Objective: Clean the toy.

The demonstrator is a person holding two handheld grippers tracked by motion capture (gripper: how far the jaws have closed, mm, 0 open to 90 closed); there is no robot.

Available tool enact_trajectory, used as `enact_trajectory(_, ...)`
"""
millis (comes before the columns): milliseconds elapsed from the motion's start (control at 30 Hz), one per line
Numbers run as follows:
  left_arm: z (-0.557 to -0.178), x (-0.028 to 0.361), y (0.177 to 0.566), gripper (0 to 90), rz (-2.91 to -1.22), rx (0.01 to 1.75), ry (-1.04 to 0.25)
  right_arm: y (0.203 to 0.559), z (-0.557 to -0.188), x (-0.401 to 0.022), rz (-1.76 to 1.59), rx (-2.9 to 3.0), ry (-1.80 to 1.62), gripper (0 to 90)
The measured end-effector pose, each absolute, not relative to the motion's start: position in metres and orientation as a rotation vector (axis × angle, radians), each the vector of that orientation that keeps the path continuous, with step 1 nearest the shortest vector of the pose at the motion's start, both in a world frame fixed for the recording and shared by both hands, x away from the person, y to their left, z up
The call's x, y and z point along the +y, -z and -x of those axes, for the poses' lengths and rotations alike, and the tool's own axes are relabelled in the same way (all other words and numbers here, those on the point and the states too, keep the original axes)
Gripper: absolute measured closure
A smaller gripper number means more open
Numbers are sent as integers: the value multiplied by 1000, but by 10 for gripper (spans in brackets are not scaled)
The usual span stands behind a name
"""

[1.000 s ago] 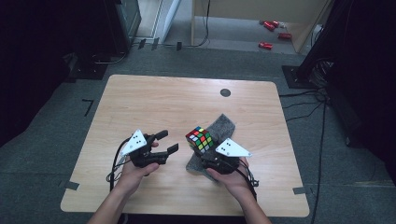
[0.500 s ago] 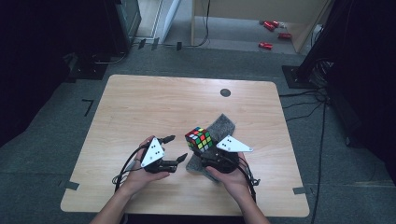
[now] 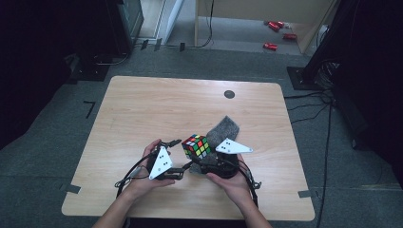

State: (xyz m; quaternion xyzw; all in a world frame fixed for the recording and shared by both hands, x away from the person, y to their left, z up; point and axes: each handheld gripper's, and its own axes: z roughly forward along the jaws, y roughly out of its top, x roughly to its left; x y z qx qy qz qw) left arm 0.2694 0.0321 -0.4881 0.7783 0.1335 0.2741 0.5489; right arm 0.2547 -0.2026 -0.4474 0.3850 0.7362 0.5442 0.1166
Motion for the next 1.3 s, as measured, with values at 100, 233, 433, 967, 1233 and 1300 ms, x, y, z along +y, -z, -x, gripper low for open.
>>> enact_trajectory(100,-268,32,488,205,-1831,294,-676,448,-254,-200,-1125,2171,-1597,341)
enact_trajectory(233,-266,31,489,230,-1818,234,-755,449,-255,-198,-1138,2192,-1613,341)
enact_trajectory(433,-263,28,491,237,-1810,163,-807,452,-258,-197,-1184,2246,-1648,341)
enact_trajectory(967,-270,39,488,345,-1798,302,-692,449,-267,-218,-1272,2210,-1786,174)
enact_trajectory(1233,-279,58,475,347,-1839,521,-437,460,-273,-238,-1191,2148,-1475,173)
enact_trajectory(1300,-282,61,474,347,-1826,539,-385,468,-277,-240,-1196,2179,-1403,142)
